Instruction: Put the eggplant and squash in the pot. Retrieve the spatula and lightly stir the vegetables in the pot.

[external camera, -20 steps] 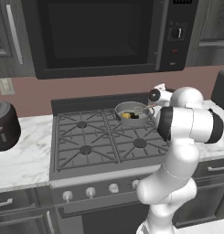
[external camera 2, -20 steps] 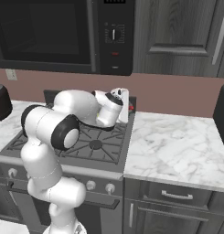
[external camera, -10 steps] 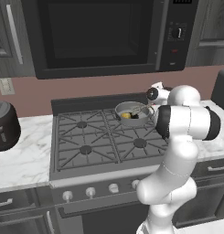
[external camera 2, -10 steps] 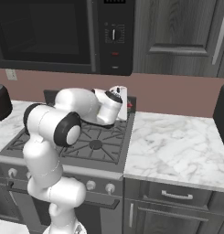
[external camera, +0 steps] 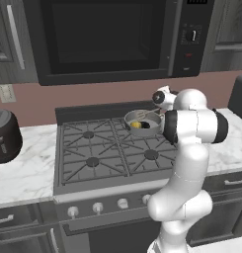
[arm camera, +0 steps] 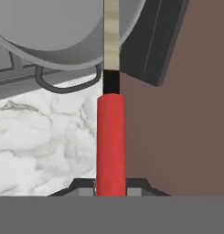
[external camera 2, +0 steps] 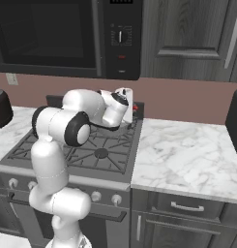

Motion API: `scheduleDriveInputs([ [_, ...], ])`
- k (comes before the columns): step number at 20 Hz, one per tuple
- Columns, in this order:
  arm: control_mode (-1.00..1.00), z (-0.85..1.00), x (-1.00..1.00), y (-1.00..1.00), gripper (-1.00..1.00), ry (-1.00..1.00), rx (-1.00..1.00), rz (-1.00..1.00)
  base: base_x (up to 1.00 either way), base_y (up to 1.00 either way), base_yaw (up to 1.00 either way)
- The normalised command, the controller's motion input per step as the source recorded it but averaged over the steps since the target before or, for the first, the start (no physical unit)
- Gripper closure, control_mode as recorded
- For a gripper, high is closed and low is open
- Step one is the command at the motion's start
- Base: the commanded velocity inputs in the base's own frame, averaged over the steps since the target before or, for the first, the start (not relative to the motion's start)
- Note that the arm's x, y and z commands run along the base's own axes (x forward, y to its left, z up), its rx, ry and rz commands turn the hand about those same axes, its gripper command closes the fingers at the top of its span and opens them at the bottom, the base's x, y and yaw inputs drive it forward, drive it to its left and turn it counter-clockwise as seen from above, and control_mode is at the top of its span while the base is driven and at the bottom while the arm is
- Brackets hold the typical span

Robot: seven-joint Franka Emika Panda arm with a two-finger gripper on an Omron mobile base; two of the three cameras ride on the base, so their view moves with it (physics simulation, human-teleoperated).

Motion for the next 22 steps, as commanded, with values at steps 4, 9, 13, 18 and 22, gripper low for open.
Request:
scheduleDriveInputs([
  [4,-1.00,-0.01,-0.05,0.00,1.00,0.00,0.15,0.10,0.00,0.00,0.00],
  [9,-1.00,-0.01,-0.02,0.01,1.00,0.00,0.07,0.10,0.00,0.00,0.00],
  [13,-1.00,-0.31,0.00,0.10,1.00,0.00,0.00,0.04,0.00,0.00,0.00],
  [18,-1.00,-0.28,0.00,0.09,1.00,0.00,-0.01,0.04,0.00,0.00,0.00],
  [22,-1.00,-0.23,0.00,-0.01,1.00,0.00,-0.06,0.00,0.00,0.00,0.00],
])
